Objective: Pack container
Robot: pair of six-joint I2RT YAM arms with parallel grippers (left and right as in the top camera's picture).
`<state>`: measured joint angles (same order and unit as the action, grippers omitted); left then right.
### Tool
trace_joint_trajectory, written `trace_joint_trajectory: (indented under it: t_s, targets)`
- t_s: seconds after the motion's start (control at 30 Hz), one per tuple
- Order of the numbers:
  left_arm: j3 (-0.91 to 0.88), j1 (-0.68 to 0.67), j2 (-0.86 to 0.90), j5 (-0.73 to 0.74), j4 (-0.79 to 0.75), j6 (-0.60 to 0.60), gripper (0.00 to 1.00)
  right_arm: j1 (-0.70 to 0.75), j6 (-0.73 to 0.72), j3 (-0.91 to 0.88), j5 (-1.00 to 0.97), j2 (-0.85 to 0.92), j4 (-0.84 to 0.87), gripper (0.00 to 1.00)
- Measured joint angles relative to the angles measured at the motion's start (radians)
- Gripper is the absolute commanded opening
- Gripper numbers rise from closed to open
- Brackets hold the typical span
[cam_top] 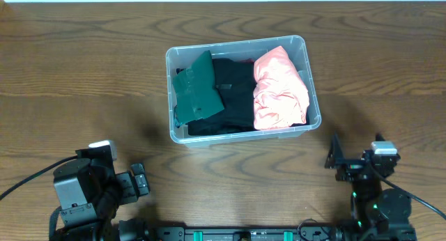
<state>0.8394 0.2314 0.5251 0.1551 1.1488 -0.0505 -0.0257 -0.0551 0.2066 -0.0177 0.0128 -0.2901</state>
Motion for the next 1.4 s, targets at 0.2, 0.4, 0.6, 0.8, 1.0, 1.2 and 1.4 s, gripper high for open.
trace_joint_trajectory:
  t_s: [0.2,0.4,0.6,0.8,1.0,1.2,1.4]
  targets:
    - [0.000,0.000,0.000,0.000,0.000,0.000,0.98,-0.001,0.004,-0.177,-0.006,-0.002,0.282,0.99]
    - [0.000,0.000,0.000,0.000,0.000,0.000,0.98,-0.004,0.003,-0.200,0.003,-0.002,0.255,0.99]
    - [0.000,0.000,0.000,0.000,0.000,0.000,0.98,-0.004,0.003,-0.200,0.008,-0.001,0.221,0.99]
    - [0.000,0.000,0.000,0.000,0.000,0.000,0.98,-0.004,0.003,-0.200,0.011,-0.001,0.221,0.99]
    - [0.000,0.000,0.000,0.000,0.000,0.000,0.98,-0.004,0.003,-0.200,0.011,-0.001,0.221,0.99]
    - [0.000,0.000,0.000,0.000,0.000,0.000,0.98,-0.004,0.003,-0.200,0.011,-0.001,0.221,0.99]
    - [-0.002,-0.044,-0.068,-0.006,-0.003,-0.003,0.98,-0.004,0.003,-0.200,0.011,-0.001,0.221,0.99]
